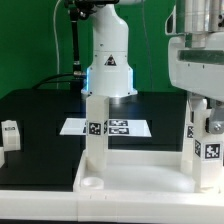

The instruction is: Assemble desk

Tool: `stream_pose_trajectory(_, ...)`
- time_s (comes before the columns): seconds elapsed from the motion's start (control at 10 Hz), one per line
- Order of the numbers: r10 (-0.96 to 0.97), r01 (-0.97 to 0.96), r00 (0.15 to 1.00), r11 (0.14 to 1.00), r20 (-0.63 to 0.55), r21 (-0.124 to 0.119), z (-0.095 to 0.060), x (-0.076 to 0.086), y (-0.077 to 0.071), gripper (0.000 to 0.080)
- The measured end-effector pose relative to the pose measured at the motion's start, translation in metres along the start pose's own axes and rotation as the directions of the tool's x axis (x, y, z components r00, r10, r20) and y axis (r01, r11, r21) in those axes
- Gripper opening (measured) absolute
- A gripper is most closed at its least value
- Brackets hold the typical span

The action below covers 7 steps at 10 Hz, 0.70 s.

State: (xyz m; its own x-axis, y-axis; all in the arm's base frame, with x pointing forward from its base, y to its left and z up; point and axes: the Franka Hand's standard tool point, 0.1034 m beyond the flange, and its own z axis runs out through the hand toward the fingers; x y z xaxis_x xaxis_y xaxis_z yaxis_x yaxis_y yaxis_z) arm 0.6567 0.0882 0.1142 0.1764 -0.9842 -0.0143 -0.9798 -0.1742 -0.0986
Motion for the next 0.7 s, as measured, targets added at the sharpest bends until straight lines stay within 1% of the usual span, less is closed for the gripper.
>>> stream_pose_trajectory(0.1, -0.066, 0.066, 0.998, 0.998, -0.001, 0.000, 0.0002, -0.0013, 0.0000, 0.0477)
stream_pose_trajectory(0.2, -0.158, 0.158, 0.987, 0.987, -0.001, 0.001, -0.0002, -0.0023, -0.0002, 0.0619)
stream_pose_trajectory(0.3, -0.266, 0.266, 0.964, 0.964, -0.001, 0.002, -0.0008, -0.0031, -0.0006, 0.0644)
stream_pose_trajectory(0.5, -0.415, 0.415, 0.910, 0.910, -0.006, -0.002, -0.0005, -0.0060, -0.0005, 0.0644)
stream_pose_trajectory(0.6, -0.510, 0.510, 0.860, 0.860, -0.014, -0.009, -0.0004, -0.0068, -0.0006, 0.0649)
stream_pose_trajectory(0.7, -0.585, 0.585, 0.810, 0.811, -0.024, -0.008, -0.0004, -0.0087, -0.0021, 0.0649)
